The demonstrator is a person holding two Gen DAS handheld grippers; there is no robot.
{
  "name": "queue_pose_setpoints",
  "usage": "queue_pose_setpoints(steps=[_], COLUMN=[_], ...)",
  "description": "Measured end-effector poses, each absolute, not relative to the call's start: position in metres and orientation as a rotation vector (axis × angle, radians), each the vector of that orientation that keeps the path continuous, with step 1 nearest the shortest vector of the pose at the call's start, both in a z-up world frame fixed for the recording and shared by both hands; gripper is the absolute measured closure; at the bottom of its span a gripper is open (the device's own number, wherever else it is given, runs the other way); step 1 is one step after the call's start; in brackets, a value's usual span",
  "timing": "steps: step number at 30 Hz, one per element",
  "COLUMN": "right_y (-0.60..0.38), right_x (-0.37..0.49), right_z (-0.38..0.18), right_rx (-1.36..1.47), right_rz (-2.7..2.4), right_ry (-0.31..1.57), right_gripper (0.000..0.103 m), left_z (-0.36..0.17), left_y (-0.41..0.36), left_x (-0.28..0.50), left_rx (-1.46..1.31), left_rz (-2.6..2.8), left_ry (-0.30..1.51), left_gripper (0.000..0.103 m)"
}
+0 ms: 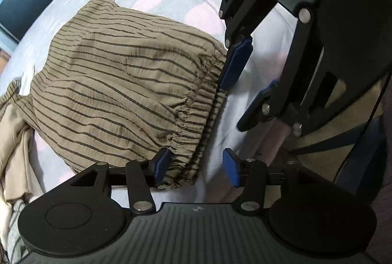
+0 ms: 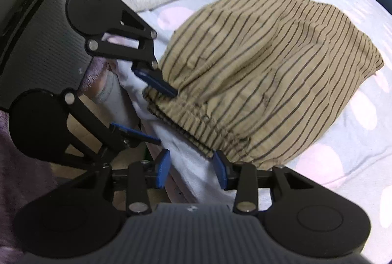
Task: Fold clothes
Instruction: 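Grasp the gathered elastic cuffs with the right gripper while the left grips them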
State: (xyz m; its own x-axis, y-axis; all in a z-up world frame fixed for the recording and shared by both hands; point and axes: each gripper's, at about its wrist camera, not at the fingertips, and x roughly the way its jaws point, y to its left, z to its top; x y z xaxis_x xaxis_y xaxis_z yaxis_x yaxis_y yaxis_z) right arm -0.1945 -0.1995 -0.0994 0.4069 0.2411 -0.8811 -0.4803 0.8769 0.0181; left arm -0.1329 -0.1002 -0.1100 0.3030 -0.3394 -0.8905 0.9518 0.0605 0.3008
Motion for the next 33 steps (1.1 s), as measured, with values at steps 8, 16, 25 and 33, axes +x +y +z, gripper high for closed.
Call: queue_pose_setpoints(steps=[8, 16, 25, 33], right_y=[-0.196, -0.192, -0.188, -0.181], right_x=[-0.192, -0.213, -0.216, -0.206], right_z=[-0.107, -0.075, -0.083, -0.100], right_rx=[-0.309, -0.371, -0.499, -0.586], right_rz=[0.506, 0.541, 0.515, 0.479], right_ry=[1.044, 0.914, 0.847, 0.840], right_gripper=[0.056, 0.056, 0.045, 0.045], left_z=[-0.125, -0.124, -0.100, -0.081], left_y=[-0.094, -0.093, -0.089, -0.083], left_x=[-0.136, -0.137, -0.098, -0.045], left_rx=[1.163, 1.185, 0.955, 0.597], left_rz=[-1.145, -1.159, -1.135, -1.085], left_ry=[0.666, 0.654, 0.863, 1.135], left_gripper=[0.046, 0.053, 0.083, 0.089])
